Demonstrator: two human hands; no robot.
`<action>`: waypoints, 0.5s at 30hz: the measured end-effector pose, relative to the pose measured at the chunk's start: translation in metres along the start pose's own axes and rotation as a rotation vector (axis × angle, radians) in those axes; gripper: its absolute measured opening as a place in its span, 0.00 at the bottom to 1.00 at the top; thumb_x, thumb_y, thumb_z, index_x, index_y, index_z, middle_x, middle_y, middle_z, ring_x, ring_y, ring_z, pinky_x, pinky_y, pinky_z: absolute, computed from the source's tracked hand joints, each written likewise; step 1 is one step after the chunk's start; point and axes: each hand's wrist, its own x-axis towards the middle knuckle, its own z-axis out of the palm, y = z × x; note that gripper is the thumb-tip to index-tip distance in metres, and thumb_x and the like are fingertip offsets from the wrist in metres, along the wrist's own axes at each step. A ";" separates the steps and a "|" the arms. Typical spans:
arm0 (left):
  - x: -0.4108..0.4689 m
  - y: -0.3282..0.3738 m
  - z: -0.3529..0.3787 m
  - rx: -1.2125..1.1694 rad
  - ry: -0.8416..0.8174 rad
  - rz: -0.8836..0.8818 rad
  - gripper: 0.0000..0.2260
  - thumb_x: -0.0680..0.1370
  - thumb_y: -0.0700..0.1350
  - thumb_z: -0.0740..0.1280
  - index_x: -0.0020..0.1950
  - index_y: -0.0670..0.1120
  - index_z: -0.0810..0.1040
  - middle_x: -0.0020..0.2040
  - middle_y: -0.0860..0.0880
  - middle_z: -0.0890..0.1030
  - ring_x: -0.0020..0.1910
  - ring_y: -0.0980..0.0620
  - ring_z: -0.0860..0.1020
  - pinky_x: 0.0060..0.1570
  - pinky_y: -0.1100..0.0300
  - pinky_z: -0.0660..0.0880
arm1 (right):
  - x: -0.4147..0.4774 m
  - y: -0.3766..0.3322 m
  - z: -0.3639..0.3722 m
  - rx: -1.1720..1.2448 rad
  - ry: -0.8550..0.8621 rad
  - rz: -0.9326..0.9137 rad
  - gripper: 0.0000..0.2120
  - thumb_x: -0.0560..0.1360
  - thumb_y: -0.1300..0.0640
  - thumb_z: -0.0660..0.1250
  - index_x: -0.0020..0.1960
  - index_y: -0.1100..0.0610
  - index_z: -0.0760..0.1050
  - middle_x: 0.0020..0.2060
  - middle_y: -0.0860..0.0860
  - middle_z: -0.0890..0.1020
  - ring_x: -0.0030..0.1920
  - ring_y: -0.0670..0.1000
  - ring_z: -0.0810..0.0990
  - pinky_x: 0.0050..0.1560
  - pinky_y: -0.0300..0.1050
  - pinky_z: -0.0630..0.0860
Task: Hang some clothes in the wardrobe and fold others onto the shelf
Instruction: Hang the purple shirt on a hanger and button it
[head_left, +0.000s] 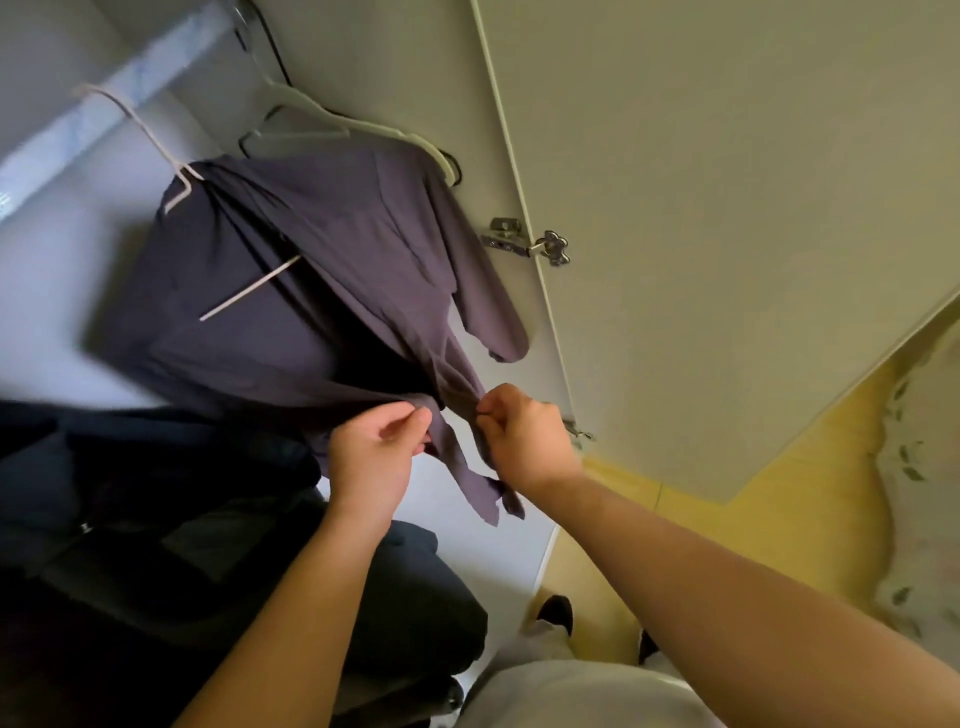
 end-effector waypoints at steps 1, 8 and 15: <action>0.001 -0.002 -0.002 0.065 -0.022 0.034 0.04 0.77 0.44 0.71 0.47 0.45 0.85 0.36 0.52 0.84 0.35 0.60 0.82 0.39 0.60 0.77 | -0.001 -0.002 0.003 0.011 0.022 0.004 0.06 0.80 0.59 0.63 0.54 0.54 0.78 0.46 0.51 0.81 0.42 0.51 0.76 0.36 0.32 0.66; 0.003 -0.019 -0.010 0.200 -0.100 0.099 0.02 0.76 0.43 0.73 0.47 0.48 0.85 0.37 0.56 0.84 0.39 0.53 0.83 0.45 0.52 0.82 | -0.007 -0.015 0.032 0.272 0.009 0.137 0.06 0.76 0.61 0.69 0.43 0.52 0.80 0.38 0.47 0.83 0.41 0.50 0.81 0.46 0.37 0.77; 0.005 -0.034 -0.021 0.227 -0.140 0.141 0.08 0.77 0.41 0.72 0.55 0.43 0.85 0.39 0.57 0.83 0.42 0.54 0.84 0.51 0.52 0.82 | -0.017 -0.019 0.053 0.536 -0.027 0.257 0.10 0.75 0.64 0.70 0.39 0.51 0.81 0.38 0.54 0.86 0.41 0.57 0.86 0.51 0.54 0.83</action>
